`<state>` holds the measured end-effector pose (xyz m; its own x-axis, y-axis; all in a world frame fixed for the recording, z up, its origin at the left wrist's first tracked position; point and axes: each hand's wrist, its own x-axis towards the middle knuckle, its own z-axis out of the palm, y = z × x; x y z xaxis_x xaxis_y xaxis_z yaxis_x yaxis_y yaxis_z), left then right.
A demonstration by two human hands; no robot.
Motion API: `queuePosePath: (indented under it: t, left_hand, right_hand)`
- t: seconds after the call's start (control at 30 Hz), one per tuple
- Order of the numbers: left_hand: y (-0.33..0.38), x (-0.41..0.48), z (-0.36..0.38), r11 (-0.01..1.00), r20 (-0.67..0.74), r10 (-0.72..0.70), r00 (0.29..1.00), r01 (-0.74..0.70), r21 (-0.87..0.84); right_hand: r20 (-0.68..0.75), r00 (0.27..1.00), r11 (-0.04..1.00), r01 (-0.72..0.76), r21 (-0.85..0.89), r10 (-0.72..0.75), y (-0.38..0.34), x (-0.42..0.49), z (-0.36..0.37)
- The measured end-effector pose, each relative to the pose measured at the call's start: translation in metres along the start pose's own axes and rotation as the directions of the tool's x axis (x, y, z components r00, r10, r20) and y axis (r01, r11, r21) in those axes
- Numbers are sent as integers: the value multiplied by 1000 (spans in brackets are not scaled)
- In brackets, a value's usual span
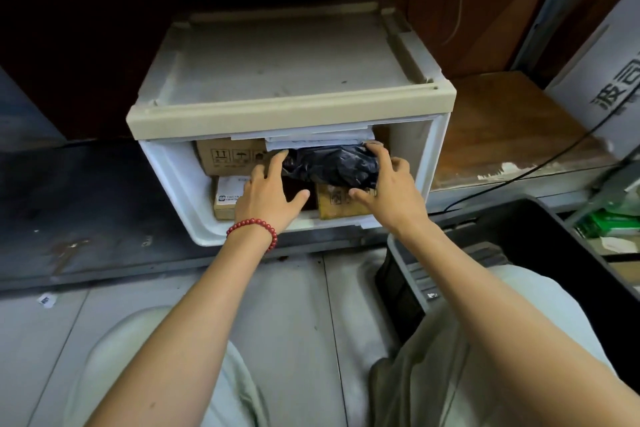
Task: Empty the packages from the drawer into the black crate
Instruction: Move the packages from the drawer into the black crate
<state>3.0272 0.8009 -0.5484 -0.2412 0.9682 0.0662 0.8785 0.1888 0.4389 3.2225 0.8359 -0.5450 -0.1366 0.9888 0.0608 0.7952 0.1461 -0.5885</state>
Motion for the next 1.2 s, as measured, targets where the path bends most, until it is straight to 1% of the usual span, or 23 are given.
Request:
queuePosePath:
  t: [0.07, 0.13, 0.2, 0.33, 0.53, 0.67, 0.87, 0.93, 1.03, 1.2]
  left_hand:
    - [-2, 4, -1, 999, -5, 23, 1000, -23, -40]
    - [-2, 4, 0, 995, 14, 95, 995, -94, -14]
    - [-1, 5, 0, 988, 52, 157, 986, -157, -1]
    - [0, 5, 1, 985, 69, 174, 982, -173, -18]
    - [2, 6, 4, 985, 50, 167, 985, -165, -46]
    - [4, 4, 5, 988, 44, 152, 987, -150, -44]
    - [12, 4, 2, 978, 37, 132, 991, -124, -171]
    - [15, 3, 2, 977, 36, 134, 990, -126, -175]
    - [16, 1, 1, 974, 22, 145, 989, -139, -179]
    - [16, 0, 1, 945, 38, 124, 992, -106, -308]
  right_hand:
    - [35, 999, 1000, 6, -11, -6, 0, 3, 3]
    - [56, 998, 1000, 18, 2, -18, -3, 4, 8]
    - [29, 999, 1000, 20, 14, -20, -4, 6, 12]
    - [-101, 993, 994, 46, -95, -55, -3, 9, 13]
    - [-121, 989, 994, 80, -71, -88, 0, 4, 8]
    - [-162, 977, 990, 142, -7, -142, 1, 0, 2]
    - [-158, 976, 979, 167, 119, -147, 4, -7, -3]
    - [-173, 973, 966, 183, 181, -151, 3, -10, -5]
    - [-170, 976, 948, 179, 263, -137, 1, -15, -11]
    - [-123, 985, 939, 151, 309, -117, 3, -19, -16]
